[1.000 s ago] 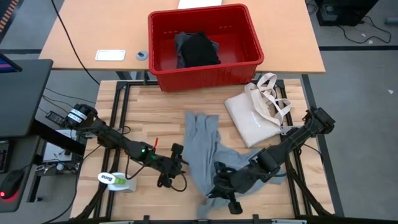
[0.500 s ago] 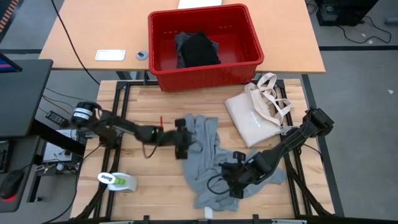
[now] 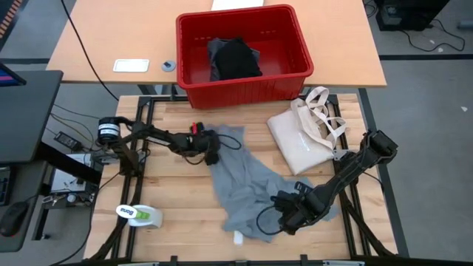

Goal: Fold Laundry from Bin
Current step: Fold the gray shirt

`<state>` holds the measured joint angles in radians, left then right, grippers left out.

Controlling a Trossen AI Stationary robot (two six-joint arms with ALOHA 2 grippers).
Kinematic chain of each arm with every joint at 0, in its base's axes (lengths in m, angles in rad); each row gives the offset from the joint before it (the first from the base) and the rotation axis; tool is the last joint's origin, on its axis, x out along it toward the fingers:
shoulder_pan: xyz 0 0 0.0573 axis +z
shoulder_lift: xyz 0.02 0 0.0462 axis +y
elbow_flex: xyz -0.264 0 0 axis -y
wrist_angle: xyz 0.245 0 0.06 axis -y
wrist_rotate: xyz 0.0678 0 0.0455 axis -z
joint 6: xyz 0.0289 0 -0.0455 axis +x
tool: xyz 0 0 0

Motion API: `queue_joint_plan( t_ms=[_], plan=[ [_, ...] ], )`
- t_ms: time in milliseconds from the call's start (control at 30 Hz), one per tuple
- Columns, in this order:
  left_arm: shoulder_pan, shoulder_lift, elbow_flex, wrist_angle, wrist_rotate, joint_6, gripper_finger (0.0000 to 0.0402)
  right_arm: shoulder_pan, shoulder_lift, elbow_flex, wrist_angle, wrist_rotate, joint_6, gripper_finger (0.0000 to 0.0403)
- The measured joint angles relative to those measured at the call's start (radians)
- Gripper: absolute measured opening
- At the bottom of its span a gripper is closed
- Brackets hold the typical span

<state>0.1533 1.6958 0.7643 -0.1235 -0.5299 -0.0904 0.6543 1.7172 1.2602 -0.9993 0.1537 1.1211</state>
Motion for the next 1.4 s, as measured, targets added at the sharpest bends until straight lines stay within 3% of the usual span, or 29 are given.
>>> queue_joint_plan(
  t_ms=[300,400,467,567,633,767,833,967,1133,1267,1400],
  plan=[
    [-0.192,-0.198,-0.004,-0.616,-0.477,-0.442,0.0187,0.026,0.000,0.000,-0.057,0.093,0.088,0.0129],
    [-0.289,-0.290,-0.004,-0.652,-0.618,-0.515,0.0187,0.019,0.000,0.000,-0.064,0.119,0.091,0.0129],
    [-0.355,-0.343,-0.003,-0.613,-0.651,-0.471,0.0187,0.012,0.000,0.000,-0.062,0.143,0.089,0.0129],
    [-0.431,-0.389,-0.002,-0.480,-0.553,-0.323,0.0187,0.010,0.000,0.000,-0.018,0.186,0.047,0.0129],
    [-0.461,-0.399,-0.003,-0.398,-0.361,-0.245,0.0187,0.011,0.000,0.000,0.061,0.214,-0.015,0.0129],
    [-0.504,-0.363,-0.003,-0.213,0.153,-0.173,0.0187,0.019,0.005,0.000,0.292,0.221,-0.199,0.0129],
    [-0.545,-0.325,-0.003,-0.118,0.307,-0.160,0.0187,0.024,0.018,0.001,0.397,0.219,-0.272,0.0129],
    [-0.621,-0.215,-0.002,0.032,0.333,-0.158,0.0187,0.027,0.039,0.000,0.455,0.202,-0.306,0.0129],
    [-0.634,-0.055,-0.003,0.164,0.295,-0.157,0.0187,0.025,0.070,0.000,0.459,0.247,-0.303,0.0129],
    [-0.609,-0.004,0.015,0.140,0.233,-0.087,0.0187,0.010,0.150,0.000,0.641,0.241,-0.442,0.0129],
    [-0.577,-0.037,0.061,0.050,0.223,-0.070,0.0187,-0.023,0.228,0.000,0.776,0.285,-0.529,0.0129]
  ],
)
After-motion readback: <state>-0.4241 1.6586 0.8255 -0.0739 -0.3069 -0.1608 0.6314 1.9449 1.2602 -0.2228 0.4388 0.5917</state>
